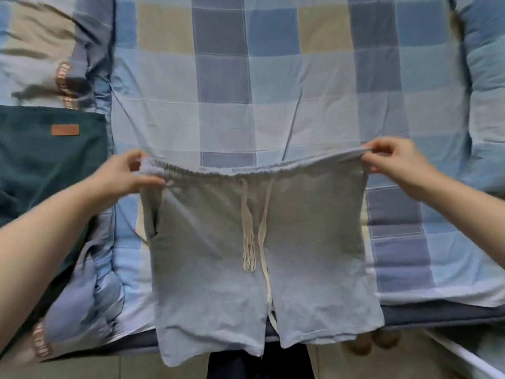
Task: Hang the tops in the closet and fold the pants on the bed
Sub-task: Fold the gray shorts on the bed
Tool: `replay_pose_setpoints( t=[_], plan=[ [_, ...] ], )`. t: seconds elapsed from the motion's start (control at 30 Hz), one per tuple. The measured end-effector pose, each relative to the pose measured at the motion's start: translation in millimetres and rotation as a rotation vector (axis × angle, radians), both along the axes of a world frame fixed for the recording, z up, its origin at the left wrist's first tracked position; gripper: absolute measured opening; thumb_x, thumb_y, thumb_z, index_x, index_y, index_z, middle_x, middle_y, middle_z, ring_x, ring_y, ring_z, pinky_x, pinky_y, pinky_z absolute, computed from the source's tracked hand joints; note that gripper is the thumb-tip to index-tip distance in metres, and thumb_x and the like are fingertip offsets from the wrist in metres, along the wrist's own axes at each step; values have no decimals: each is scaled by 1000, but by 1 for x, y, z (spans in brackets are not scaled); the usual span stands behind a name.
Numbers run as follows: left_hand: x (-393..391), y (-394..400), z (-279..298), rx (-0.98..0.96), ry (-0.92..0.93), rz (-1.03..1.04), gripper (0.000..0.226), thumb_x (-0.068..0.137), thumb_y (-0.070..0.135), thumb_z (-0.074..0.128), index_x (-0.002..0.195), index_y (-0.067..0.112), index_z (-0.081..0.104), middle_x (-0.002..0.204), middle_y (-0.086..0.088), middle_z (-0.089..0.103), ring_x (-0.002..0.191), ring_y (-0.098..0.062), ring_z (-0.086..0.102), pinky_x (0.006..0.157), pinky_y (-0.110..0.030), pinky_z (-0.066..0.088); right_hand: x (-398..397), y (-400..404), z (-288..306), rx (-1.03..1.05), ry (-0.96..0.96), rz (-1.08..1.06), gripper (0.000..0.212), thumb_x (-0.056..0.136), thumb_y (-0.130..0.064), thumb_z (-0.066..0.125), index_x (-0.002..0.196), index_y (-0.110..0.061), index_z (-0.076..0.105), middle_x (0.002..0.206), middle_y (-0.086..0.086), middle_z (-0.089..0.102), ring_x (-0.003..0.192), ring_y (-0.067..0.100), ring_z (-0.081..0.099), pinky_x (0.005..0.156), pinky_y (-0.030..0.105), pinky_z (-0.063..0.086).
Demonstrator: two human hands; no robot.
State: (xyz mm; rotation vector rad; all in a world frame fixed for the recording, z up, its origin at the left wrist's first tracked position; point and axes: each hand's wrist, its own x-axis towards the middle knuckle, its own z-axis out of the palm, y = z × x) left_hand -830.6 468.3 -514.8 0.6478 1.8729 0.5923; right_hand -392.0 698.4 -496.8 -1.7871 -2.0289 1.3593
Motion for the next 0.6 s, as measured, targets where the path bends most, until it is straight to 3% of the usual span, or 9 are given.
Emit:
replay_pose_setpoints(
  t=[0.1, 0.17, 0.23, 0.3, 0.33, 0.4, 0.47, 0.6],
  plan=[
    [-32, 55, -2, 108, 24, 73, 32, 77, -3, 74, 87, 24, 60, 93, -9, 66, 84, -23, 60, 64, -28, 51, -31, 45, 0, 25, 113, -122, 21, 89, 3, 55, 108, -5, 63, 62, -12, 65, 59, -2, 54, 62, 13, 49],
    [-49, 101, -8, 223, 151, 114, 41, 80, -2, 72, 113, 20, 60, 107, -15, 62, 83, -16, 58, 61, -16, 51, -57, 81, -5, 71, 190, -208, 20, 89, 0, 57, 105, -10, 63, 59, -15, 64, 60, 0, 55, 71, 20, 51],
    [-54, 137, -19, 232, 249, 73, 74, 83, 2, 72, 146, 18, 37, 123, -12, 52, 89, -13, 58, 63, -14, 50, -81, 109, -16, 99, 193, -296, 31, 88, -7, 61, 118, -11, 59, 82, -7, 63, 76, 7, 57, 84, 24, 49],
    [-42, 149, -36, 124, 291, -13, 88, 85, 5, 72, 154, 16, 19, 142, -12, 44, 116, -24, 54, 82, -29, 49, -100, 114, -36, 77, 91, -319, 47, 86, -10, 64, 131, -12, 51, 96, -2, 53, 88, 13, 53, 80, 22, 47],
    [-30, 148, -47, 79, 318, -80, 86, 85, 4, 71, 154, 12, 20, 147, -14, 41, 126, -28, 48, 91, -35, 46, -107, 105, -48, 46, 37, -302, 49, 85, -9, 64, 132, -11, 51, 96, -2, 53, 86, 14, 53, 72, 20, 45],
    [1, 126, -70, 7, 340, -291, 71, 83, 0, 70, 145, 6, 36, 143, -21, 45, 127, -36, 48, 95, -39, 44, -116, 69, -73, -24, -64, -176, 46, 86, -4, 61, 131, -9, 53, 109, 4, 58, 89, 18, 55, 69, 20, 44],
    [33, 97, -91, -109, 415, -575, 62, 83, 9, 68, 140, 8, 44, 145, -21, 42, 133, -36, 43, 105, -41, 39, -122, 23, -94, -40, -151, 9, 45, 85, 0, 56, 130, -9, 53, 125, 12, 56, 101, 22, 56, 83, 28, 46],
    [91, 28, -127, -216, 568, -928, 66, 88, 29, 56, 149, 27, 29, 158, -1, 20, 143, -26, 24, 114, -50, 27, -131, -52, -118, -54, -261, 426, 62, 83, 5, 48, 140, -18, 44, 129, 15, 50, 113, 29, 53, 98, 36, 42]
  ],
)
